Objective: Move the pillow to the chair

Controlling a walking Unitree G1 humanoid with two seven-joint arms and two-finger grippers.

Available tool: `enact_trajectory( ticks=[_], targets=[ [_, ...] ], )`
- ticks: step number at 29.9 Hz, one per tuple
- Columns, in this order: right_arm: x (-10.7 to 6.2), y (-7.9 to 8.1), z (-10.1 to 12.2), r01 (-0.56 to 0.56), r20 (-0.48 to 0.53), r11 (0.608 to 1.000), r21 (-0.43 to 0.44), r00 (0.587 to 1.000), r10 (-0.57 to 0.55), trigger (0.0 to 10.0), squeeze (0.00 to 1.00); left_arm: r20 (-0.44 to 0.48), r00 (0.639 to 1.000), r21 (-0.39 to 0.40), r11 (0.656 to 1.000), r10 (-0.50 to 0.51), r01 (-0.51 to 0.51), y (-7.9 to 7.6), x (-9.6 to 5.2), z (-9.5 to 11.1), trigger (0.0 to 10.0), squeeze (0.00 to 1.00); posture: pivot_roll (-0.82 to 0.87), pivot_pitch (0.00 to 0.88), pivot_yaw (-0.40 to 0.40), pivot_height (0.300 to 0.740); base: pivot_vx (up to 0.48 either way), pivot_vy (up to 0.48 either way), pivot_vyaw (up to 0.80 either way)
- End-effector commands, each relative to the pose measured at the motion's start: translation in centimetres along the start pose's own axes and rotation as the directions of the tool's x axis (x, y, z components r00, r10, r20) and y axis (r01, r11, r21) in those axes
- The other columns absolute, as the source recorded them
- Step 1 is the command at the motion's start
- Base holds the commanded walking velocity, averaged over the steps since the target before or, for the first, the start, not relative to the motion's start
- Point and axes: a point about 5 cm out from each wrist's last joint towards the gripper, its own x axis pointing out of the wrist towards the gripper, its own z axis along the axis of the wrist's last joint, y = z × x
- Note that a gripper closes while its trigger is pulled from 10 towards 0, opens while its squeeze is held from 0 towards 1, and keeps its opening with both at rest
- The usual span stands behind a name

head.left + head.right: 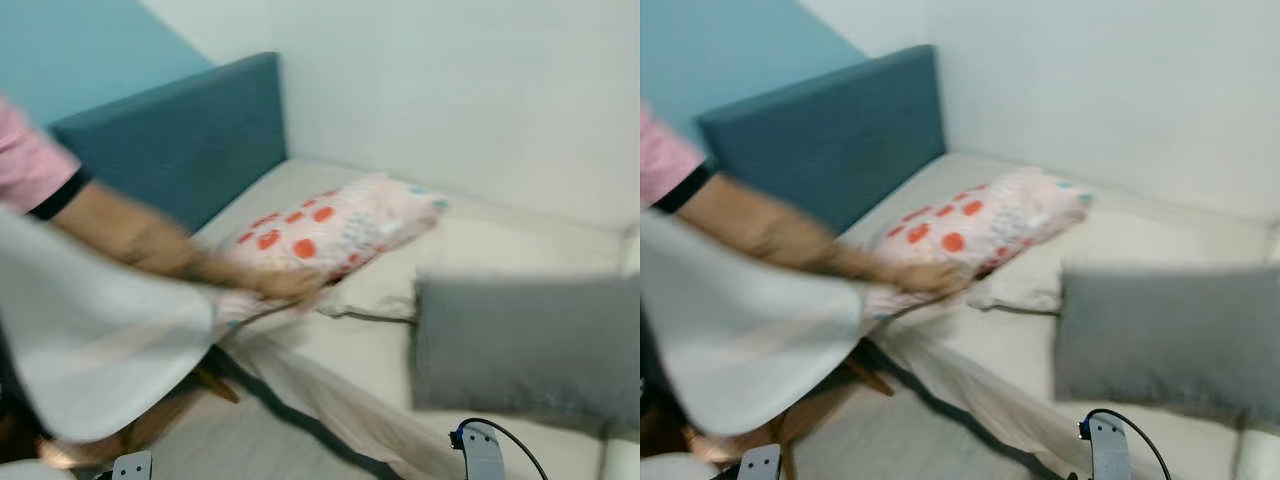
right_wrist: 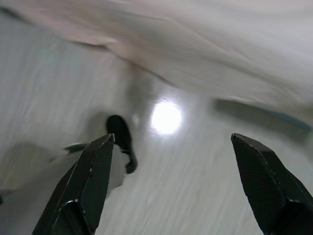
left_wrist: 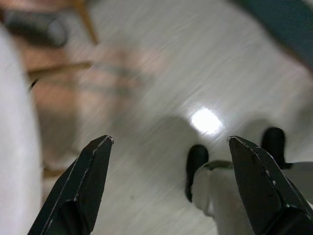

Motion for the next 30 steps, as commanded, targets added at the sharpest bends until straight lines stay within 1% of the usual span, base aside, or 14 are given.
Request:
enact_trajectory(
  ticks=[1, 8, 11, 14, 19, 22, 23, 26, 28, 30],
  targets=[
    [0.1, 0.7, 0.3, -0.017, 0.000, 1.000, -0.013, 1.000, 0.017, 10.0, 0.00, -0.003, 1.000, -0.011, 1.000, 0.005, -0.005, 0.3, 0.0, -0.2, 10.0, 0.00, 0.06, 0.000, 0.036, 0.719, 0.000, 0.000, -0.79],
    [0.1, 0.6, 0.8, -0.010, 0.009, 1.000, -0.014, 1.000, 0.011, 10.0, 0.00, 0.005, 1.000, 0.000, 1.000, -0.015, 0.015, -0.1, 0.0, 0.1, 10.0, 0.00, 0.05, 0.000, 0.039, 0.719, 0.000, 0.000, -0.79],
    [0.0, 0.0, 0.6, 0.010, 0.006, 1.000, 0.021, 1.000, -0.010, 10.0, 0.00, -0.002, 1.000, -0.017, 1.000, -0.026, 0.026, -0.4, 0.0, -0.1, 10.0, 0.00, 0.05, 0.000, 0.032, 0.719, 0.000, 0.000, -0.79],
    [0.0, -0.3, 0.7, 0.019, 0.012, 0.999, 0.043, 1.000, -0.019, 10.0, 0.00, -0.002, 1.000, -0.022, 0.999, -0.028, 0.028, -0.4, 0.0, -0.2, 10.0, 0.00, 0.05, 0.000, 0.031, 0.719, 0.000, 0.000, -0.79],
    [0.1, -0.4, 1.7, 0.022, 0.043, 0.996, 0.087, 0.999, -0.026, 10.0, 0.00, -0.002, 0.999, -0.026, 0.999, -0.032, 0.032, -0.5, 0.0, -0.2, 10.0, 0.00, 0.05, 0.000, 0.036, 0.719, 0.000, 0.000, -0.79],
    [0.1, 0.0, 3.2, -0.007, 0.095, 0.994, 0.113, 0.995, -0.004, 10.0, 0.00, -0.007, 0.999, -0.010, 0.999, -0.040, 0.040, -0.5, 0.0, -0.2, 10.0, 0.00, 0.05, 0.000, 0.039, 0.719, 0.000, 0.000, -0.79],
    [0.1, 0.0, 3.2, -0.007, 0.095, 0.994, 0.113, 0.995, -0.004, 10.0, 0.00, -0.007, 0.999, -0.010, 0.999, -0.040, 0.040, -0.5, 0.0, -0.2, 10.0, 0.00, 0.05, 0.000, 0.039, 0.719, 0.000, 0.000, -0.79],
    [0.1, 0.7, 4.5, -0.048, 0.146, 0.994, 0.103, 0.989, 0.033, 10.0, 0.00, -0.016, 0.999, 0.001, 0.999, -0.049, 0.049, -0.5, 0.0, -0.2, 10.0, 0.00, 0.05, 0.000, 0.040, 0.719, 0.000, 0.000, 0.00],
    [0.1, 0.8, 4.6, -0.054, 0.150, 0.993, 0.102, 0.988, 0.038, 10.0, 0.00, -0.016, 0.999, 0.002, 0.999, -0.050, 0.050, -0.5, 0.0, -0.1, 10.0, 0.00, 0.06, 0.000, 0.040, 0.719, 0.000, 0.000, 0.00],
    [0.1, 1.0, 4.6, -0.058, 0.149, 0.993, 0.101, 0.988, 0.042, 10.0, 0.00, -0.017, 0.999, -0.010, 0.999, -0.049, 0.049, -0.5, 0.0, 0.0, 10.0, 0.00, 0.06, 0.000, 0.040, 0.719, 0.000, -0.469, 0.00]
  ],
)
